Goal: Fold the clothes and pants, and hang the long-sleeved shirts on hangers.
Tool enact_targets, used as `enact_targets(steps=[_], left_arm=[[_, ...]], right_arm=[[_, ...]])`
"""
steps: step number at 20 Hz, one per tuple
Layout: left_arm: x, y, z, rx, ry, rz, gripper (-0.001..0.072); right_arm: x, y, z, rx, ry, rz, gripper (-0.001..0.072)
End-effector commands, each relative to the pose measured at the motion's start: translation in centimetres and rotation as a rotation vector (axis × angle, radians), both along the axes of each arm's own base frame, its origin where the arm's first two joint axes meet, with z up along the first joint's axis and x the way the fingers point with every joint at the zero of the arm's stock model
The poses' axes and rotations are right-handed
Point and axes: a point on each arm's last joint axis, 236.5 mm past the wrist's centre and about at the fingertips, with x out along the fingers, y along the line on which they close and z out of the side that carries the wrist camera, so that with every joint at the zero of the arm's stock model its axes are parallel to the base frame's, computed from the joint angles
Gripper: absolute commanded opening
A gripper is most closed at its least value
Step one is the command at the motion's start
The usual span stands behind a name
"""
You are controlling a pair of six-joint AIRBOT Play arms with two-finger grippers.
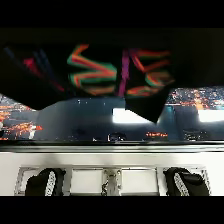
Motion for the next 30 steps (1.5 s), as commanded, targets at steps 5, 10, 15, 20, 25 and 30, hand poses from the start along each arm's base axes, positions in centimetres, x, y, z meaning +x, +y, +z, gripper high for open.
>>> enact_targets(steps=[5, 10, 15, 20, 25, 30], left_arm=[[6.1, 0.3, -8.2, -0.028, 0.345, -0.061, 0.0006], [18.3, 3.0, -29.0, -0.204, 0.887, -0.114, 0.0005], [28.2, 1.2, -43.4, -0.252, 1.123, -0.162, 0.0006], [35.3, 0.0, -48.6, -0.246, 1.183, -0.198, 0.0006], [36.0, 1.0, -49.1, -0.260, 1.208, -0.194, 0.0006], [31.4, 0.9, -52.8, -0.270, 1.317, -0.185, 0.0006]], right_arm=[[4.6, -0.5, -9.7, 0.135, 0.425, -0.003, 0.0010], [14.4, -0.2, -26.8, 0.167, 1.024, 0.039, 0.0010], [22.6, 0.2, -43.1, 0.190, 1.359, 0.048, 0.0010], [28.3, -0.7, -48.5, 0.219, 1.346, 0.017, 0.0010], [29.6, -2.4, -48.1, 0.183, 1.281, -0.036, 0.0009], [25.9, -1.9, -50.9, 0.113, 1.374, -0.054, 0.0009]])
